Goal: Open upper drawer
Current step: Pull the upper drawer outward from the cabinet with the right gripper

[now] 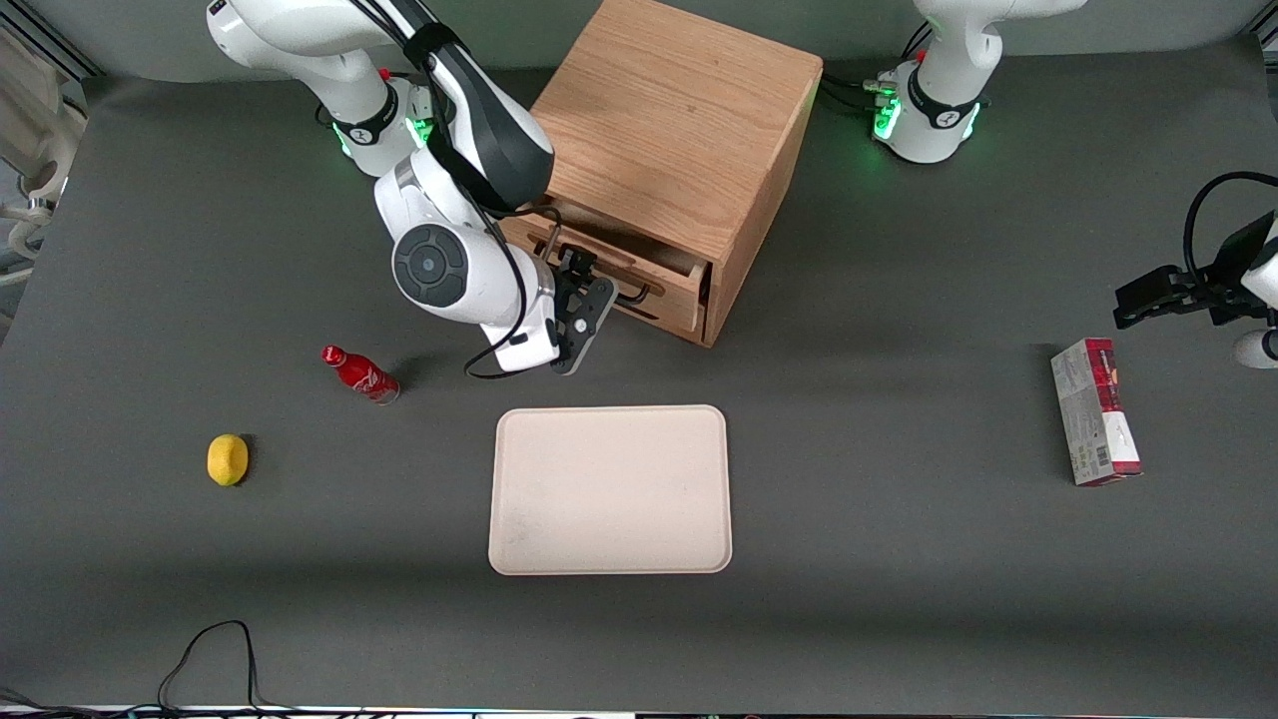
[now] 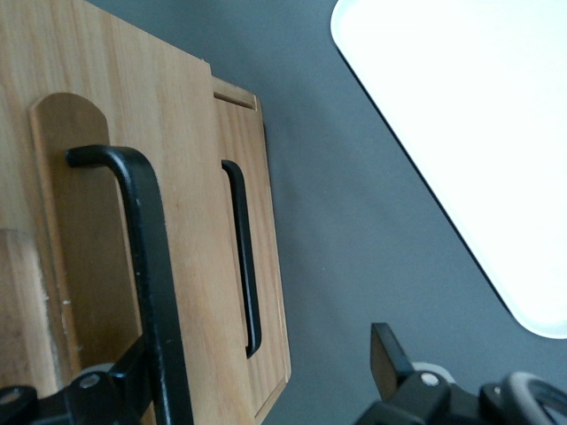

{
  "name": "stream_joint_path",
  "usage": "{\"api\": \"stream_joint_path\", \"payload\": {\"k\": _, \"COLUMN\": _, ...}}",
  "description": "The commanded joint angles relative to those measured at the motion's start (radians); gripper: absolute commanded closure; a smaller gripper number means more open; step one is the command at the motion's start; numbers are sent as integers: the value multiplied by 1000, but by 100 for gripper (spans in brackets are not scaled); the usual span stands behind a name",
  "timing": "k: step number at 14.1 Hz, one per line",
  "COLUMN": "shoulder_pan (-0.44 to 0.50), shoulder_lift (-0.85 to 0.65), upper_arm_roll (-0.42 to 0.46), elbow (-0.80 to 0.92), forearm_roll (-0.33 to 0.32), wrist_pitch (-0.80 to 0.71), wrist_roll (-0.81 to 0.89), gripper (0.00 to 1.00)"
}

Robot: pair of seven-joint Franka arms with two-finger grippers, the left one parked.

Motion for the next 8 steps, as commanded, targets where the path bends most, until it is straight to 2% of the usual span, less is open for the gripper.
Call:
{"api": "stream_joint_path", "payload": {"k": 1, "shoulder_pan": -23, "shoulder_lift": 30, "upper_arm_roll": 2, "elbow": 45, "forearm_roll": -23, "wrist_pitch": -2, "wrist_roll": -24, "gripper": 0}}
{"api": "stream_joint_path", "payload": {"k": 8, "shoulder_pan": -44, "shoulder_lift": 65, "upper_arm_roll": -3, "elbow": 81, "forearm_roll": -29, "wrist_pitch": 9, "wrist_roll": -55, "gripper": 0}}
